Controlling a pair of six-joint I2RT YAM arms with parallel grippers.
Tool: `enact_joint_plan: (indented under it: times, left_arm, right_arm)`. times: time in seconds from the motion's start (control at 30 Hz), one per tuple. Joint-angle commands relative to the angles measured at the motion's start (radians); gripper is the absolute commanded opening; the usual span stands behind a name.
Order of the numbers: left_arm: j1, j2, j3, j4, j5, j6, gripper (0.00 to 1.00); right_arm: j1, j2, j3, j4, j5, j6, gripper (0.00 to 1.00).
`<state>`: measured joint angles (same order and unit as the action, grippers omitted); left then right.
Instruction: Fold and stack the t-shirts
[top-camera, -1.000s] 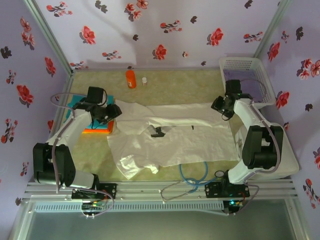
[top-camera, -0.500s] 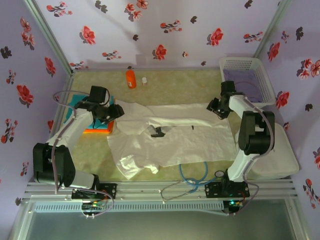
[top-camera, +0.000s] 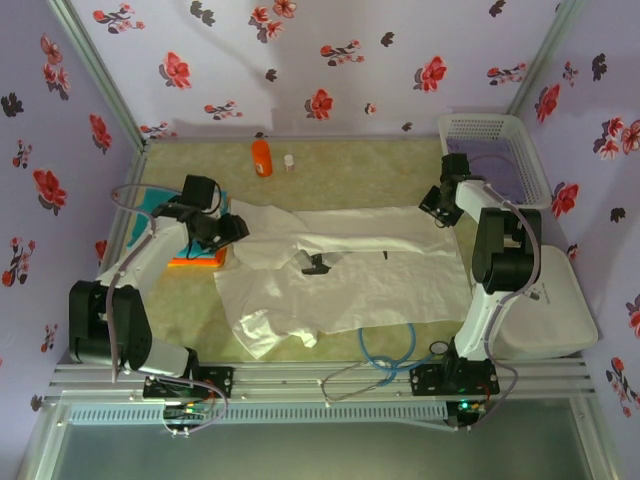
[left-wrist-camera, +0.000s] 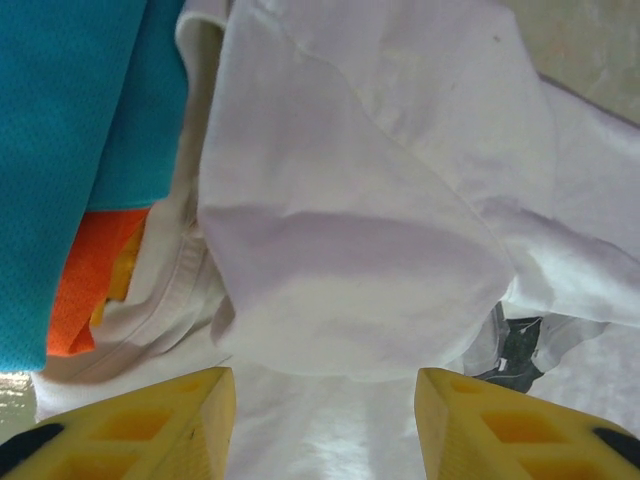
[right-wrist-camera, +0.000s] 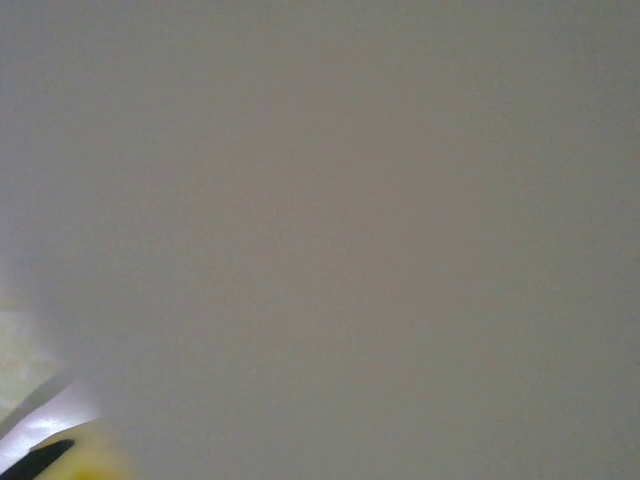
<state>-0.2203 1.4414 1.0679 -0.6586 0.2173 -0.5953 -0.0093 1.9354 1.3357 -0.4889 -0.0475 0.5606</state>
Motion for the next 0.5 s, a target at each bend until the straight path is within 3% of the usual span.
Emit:
enact_joint_plan:
  times: [0.0, 0.27, 0.47]
  left_arm:
    - [-0.016, 0.019, 0.065, -0.013, -0.009, 0.025, 0.50]
    - [-0.028, 0.118, 0.186, -0.020, -0.019, 0.054, 0.50]
    - [-0.080, 0.245, 0.300, -0.004, -0.024, 0.053, 0.49]
  right_arm:
    - [0.001, -0.044, -0.015, -0.048, -0.005, -0.020, 0.49]
    - [0.101, -0.120, 0.008, -0.083, -0.014, -0.113, 0.63]
    - [0.155, -0.064, -0.006, -0.038, -0.064, -0.079, 0.64]
